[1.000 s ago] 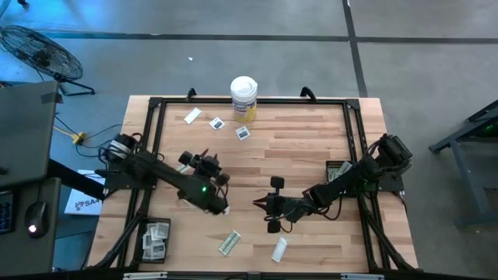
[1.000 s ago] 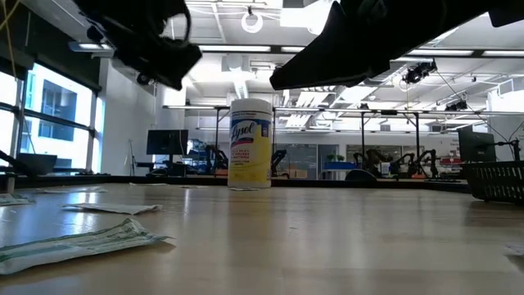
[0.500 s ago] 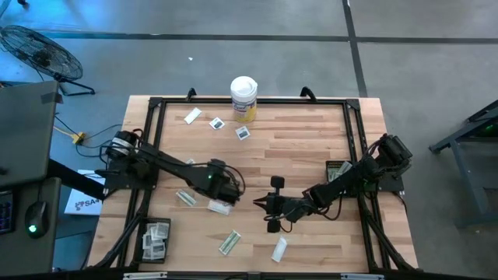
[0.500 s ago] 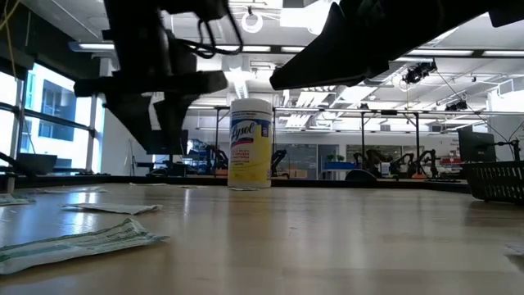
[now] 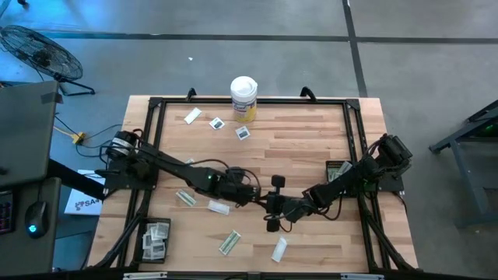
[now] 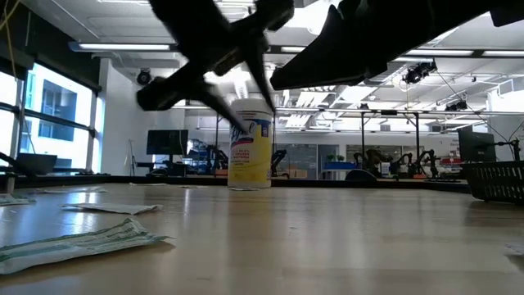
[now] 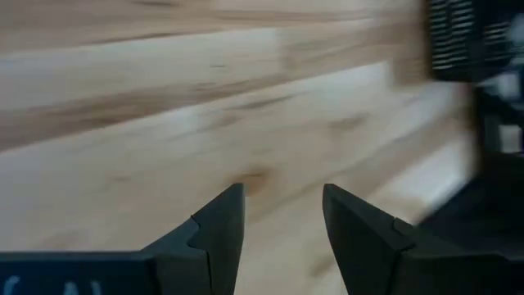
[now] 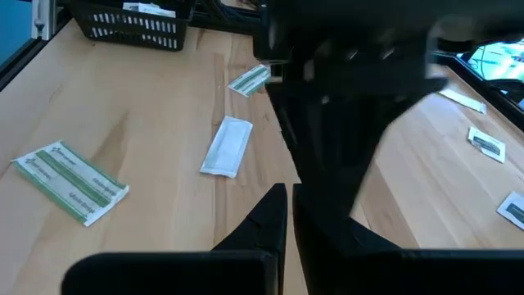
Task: Pick & Place First Aid Supplies
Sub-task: Put the white towelette sachet into the left black bin
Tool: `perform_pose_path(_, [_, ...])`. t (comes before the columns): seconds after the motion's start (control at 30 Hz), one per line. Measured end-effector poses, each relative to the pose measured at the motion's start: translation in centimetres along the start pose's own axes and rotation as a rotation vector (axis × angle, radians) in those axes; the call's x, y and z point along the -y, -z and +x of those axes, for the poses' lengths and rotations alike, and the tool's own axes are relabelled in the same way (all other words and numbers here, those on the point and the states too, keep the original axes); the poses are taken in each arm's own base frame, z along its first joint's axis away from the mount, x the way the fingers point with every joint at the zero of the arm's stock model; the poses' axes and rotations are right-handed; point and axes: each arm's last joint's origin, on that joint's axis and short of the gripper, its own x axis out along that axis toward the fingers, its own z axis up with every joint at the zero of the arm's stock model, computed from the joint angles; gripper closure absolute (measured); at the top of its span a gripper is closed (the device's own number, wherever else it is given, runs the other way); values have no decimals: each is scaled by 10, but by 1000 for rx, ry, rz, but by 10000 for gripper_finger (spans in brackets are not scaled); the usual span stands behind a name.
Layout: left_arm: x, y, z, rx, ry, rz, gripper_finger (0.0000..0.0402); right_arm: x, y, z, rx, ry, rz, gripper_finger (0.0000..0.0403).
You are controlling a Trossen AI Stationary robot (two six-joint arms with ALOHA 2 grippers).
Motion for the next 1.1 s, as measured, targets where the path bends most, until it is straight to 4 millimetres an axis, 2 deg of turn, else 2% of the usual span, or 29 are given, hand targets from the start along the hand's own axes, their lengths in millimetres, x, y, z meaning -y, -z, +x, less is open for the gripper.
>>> perform_pose_path(0.3, [16,0,-1,-1,164,-55,238,0,1,0,-7,18,-7,387])
perform_pose_path(1.1, [17,0,-2,3,166,-56,238,3,8,0,-68,63,-2,387])
